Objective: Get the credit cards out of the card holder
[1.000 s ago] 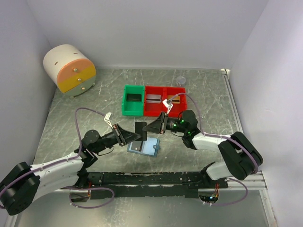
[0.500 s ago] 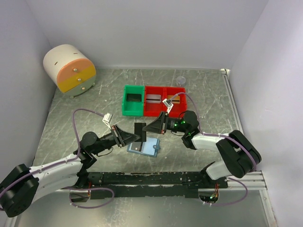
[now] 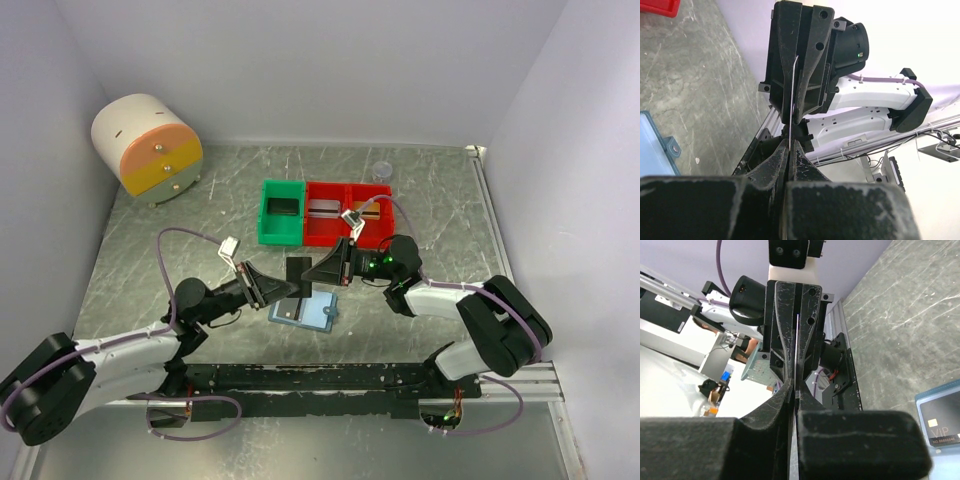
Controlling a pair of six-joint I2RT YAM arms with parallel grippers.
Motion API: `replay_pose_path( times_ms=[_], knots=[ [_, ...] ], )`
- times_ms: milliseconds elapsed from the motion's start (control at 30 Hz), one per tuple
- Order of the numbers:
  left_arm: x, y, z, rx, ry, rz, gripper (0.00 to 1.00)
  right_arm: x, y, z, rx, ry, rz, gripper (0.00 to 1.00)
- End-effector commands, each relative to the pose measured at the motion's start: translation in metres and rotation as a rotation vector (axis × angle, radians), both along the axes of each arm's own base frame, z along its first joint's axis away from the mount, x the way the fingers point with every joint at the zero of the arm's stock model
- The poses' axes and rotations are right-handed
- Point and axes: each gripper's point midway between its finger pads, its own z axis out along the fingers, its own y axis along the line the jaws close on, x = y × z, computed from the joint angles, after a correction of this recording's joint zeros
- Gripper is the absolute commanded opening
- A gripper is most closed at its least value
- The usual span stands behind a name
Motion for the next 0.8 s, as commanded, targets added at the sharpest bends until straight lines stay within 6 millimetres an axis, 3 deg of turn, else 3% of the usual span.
replay_pose_path(
  times_ms=[0,100,167,300,400,533,667,767],
  knots=[
    [-0.004,0.003,0.02,-0.047,-0.071,-0.01,0.07,-0.001,0.0,0.008,0.01,-0.044,-0.002,0.0],
    [-0.003,0.005,0.016,-0.021,-0.074,0.007,0.08,0.0,-0.001,0.007,-0.014,-0.061,-0.02,0.0],
    [0.0,0.004,0.011,0.035,-0.074,0.019,0.19,0.004,-0.002,0.006,-0.044,-0.073,-0.048,0.0],
    [0.01,0.012,-0.001,0.192,-0.07,0.088,0.6,0.021,-0.007,-0.004,-0.158,-0.095,-0.162,0.0],
    [0.025,0.032,-0.02,0.388,-0.033,0.203,0.89,0.04,-0.018,-0.015,-0.277,-0.118,-0.29,0.0],
    [0.04,0.08,-0.041,0.732,0.007,0.373,0.98,0.063,-0.035,-0.024,-0.413,-0.164,-0.435,0.0],
    [0.06,0.132,-0.04,1.05,0.014,0.55,1.0,0.083,-0.042,-0.028,-0.517,-0.226,-0.505,0.0],
    [0.07,0.141,-0.031,1.147,0.005,0.587,1.0,0.099,-0.04,-0.025,-0.58,-0.3,-0.561,0.0]
  ],
)
